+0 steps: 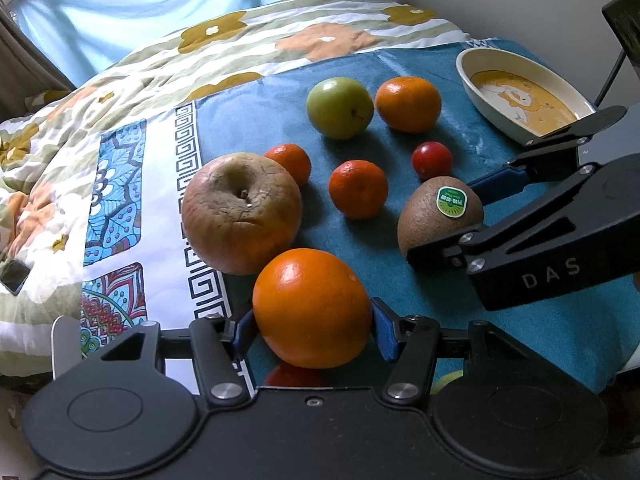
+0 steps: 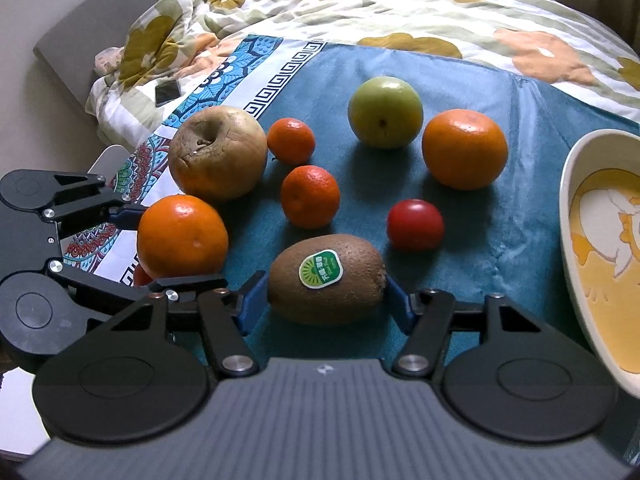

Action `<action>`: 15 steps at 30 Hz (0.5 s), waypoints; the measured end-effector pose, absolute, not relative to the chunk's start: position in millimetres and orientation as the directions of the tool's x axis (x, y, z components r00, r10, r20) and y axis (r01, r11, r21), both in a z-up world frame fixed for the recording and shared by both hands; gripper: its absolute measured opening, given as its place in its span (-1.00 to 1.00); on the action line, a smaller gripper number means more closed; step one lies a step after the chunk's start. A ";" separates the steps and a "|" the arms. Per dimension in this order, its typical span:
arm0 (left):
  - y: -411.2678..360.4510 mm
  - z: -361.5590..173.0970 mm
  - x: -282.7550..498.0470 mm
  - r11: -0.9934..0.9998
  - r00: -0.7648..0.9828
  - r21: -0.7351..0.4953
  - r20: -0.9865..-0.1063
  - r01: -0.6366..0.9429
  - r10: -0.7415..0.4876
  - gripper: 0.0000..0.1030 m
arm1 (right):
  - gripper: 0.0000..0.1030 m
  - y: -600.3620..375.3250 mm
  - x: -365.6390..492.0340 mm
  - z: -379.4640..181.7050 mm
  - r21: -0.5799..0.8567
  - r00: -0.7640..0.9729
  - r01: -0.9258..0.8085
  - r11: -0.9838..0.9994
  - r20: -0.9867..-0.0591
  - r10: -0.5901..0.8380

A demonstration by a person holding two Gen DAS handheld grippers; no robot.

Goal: Organize fruits
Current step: 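Carry both fruits to the cream bowl while the left tool releases the orange inside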

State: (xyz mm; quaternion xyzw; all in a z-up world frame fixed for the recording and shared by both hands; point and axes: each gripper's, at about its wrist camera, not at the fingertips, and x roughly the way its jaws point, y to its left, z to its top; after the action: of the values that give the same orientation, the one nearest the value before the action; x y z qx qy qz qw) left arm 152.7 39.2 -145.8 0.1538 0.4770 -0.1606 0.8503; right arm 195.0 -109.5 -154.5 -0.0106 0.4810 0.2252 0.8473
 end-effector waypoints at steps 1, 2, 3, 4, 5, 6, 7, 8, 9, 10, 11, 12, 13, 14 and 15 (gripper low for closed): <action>38.7 -144.4 151.7 0.901 0.494 0.107 -0.860 0.421 -0.129 0.21 | 0.50 -109.8 194.3 -152.9 0.197 0.439 -0.388 0.900 -0.819 0.369; 38.6 -142.6 150.6 0.901 0.496 0.105 -0.858 0.421 -0.131 0.21 | 0.49 -110.6 193.7 -151.1 0.196 0.441 -0.385 0.902 -0.819 0.366; 37.9 -140.4 149.4 0.902 0.498 0.102 -0.856 0.420 -0.136 0.21 | 0.49 -111.7 192.7 -148.2 0.193 0.446 -0.379 0.905 -0.819 0.361; 37.0 -137.5 148.0 0.902 0.502 0.098 -0.853 0.420 -0.141 0.21 | 0.49 -113.0 191.8 -145.5 0.189 0.452 -0.373 0.908 -0.818 0.356; 35.7 -134.4 146.8 0.902 0.505 0.096 -0.851 0.421 -0.145 0.21 | 0.49 -114.6 191.0 -141.9 0.185 0.458 -0.367 0.912 -0.817 0.350; 34.5 -131.5 145.8 0.902 0.509 0.094 -0.848 0.422 -0.150 0.21 | 0.49 -116.0 190.1 -138.9 0.182 0.463 -0.363 0.914 -0.816 0.347; 32.6 -127.3 144.6 0.901 0.514 0.092 -0.844 0.424 -0.155 0.21 | 0.49 -118.7 189.0 -134.2 0.181 0.471 -0.355 0.917 -0.812 0.343; 30.6 -122.5 143.4 0.900 0.520 0.090 -0.839 0.426 -0.162 0.21 | 0.49 -121.4 188.1 -130.0 0.180 0.479 -0.349 0.920 -0.809 0.340; 29.0 -118.3 142.4 0.900 0.524 0.087 -0.835 0.428 -0.168 0.21 | 0.49 -124.2 186.4 -125.1 0.179 0.488 -0.341 0.923 -0.805 0.336; 26.3 -112.6 141.5 0.899 0.531 0.084 -0.829 0.431 -0.177 0.21 | 0.49 -127.8 184.5 -119.3 0.176 0.501 -0.331 0.927 -0.800 0.330; 23.5 -107.2 140.9 0.897 0.538 0.083 -0.823 0.434 -0.184 0.21 | 0.49 -131.8 182.5 -113.2 0.174 0.514 -0.319 0.932 -0.794 0.324; 20.3 -100.8 140.1 0.896 0.547 0.082 -0.815 0.436 -0.191 0.21 | 0.49 -136.1 180.7 -107.7 0.172 0.525 -0.309 0.935 -0.789 0.319; 17.2 -94.9 140.0 0.895 0.553 0.081 -0.809 0.440 -0.199 0.21 | 0.49 -139.9 179.3 -102.6 0.172 0.535 -0.299 0.939 -0.784 0.314; 14.5 -89.2 140.6 0.893 0.558 0.077 -0.803 0.444 -0.208 0.21 | 0.49 -144.0 178.0 -97.3 0.171 0.545 -0.289 0.942 -0.779 0.309; 10.4 -82.6 141.1 0.890 0.564 0.074 -0.796 0.450 -0.219 0.21 | 0.49 -148.7 175.4 -92.6 0.169 0.556 -0.279 0.945 -0.774 0.302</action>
State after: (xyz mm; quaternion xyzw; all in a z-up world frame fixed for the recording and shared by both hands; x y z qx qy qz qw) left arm 141.1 10.4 -82.6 0.1357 0.4257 -0.1914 0.8739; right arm 175.4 -148.7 -92.6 0.0132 0.4412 0.1646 0.8821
